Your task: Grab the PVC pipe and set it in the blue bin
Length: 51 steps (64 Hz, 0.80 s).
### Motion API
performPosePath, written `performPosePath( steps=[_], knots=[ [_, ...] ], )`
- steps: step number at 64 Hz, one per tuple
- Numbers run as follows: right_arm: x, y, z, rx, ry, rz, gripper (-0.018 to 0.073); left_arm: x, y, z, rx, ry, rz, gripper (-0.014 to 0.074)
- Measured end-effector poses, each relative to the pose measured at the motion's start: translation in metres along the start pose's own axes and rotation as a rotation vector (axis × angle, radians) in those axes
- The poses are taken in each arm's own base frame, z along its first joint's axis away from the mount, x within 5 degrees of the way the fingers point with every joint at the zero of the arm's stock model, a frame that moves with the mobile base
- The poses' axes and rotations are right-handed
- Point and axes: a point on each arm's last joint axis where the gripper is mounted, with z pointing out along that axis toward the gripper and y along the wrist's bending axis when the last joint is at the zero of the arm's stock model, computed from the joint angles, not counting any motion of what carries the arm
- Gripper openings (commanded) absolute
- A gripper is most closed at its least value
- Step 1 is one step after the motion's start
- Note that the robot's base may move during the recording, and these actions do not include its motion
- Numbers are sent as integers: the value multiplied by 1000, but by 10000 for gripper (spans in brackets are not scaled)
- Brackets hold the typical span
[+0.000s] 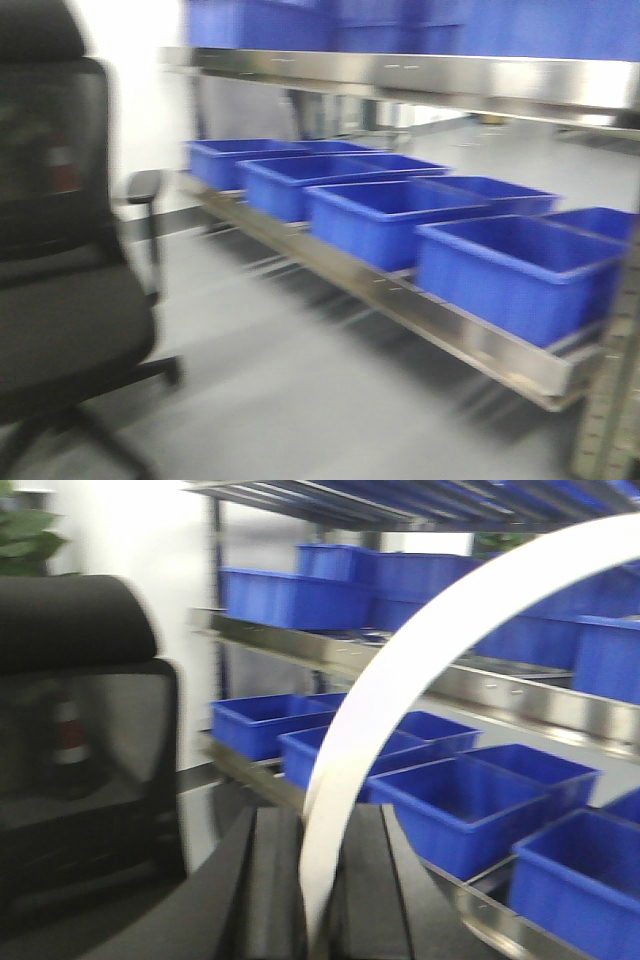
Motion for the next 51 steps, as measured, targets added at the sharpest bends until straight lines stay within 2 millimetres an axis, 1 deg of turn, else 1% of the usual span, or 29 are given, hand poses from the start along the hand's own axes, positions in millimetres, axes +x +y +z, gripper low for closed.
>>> performPosePath(
  steps=[51],
  knots=[
    [0, 0, 0, 0, 0, 0, -168, 0, 0, 0, 0, 0, 0, -111]
  ],
)
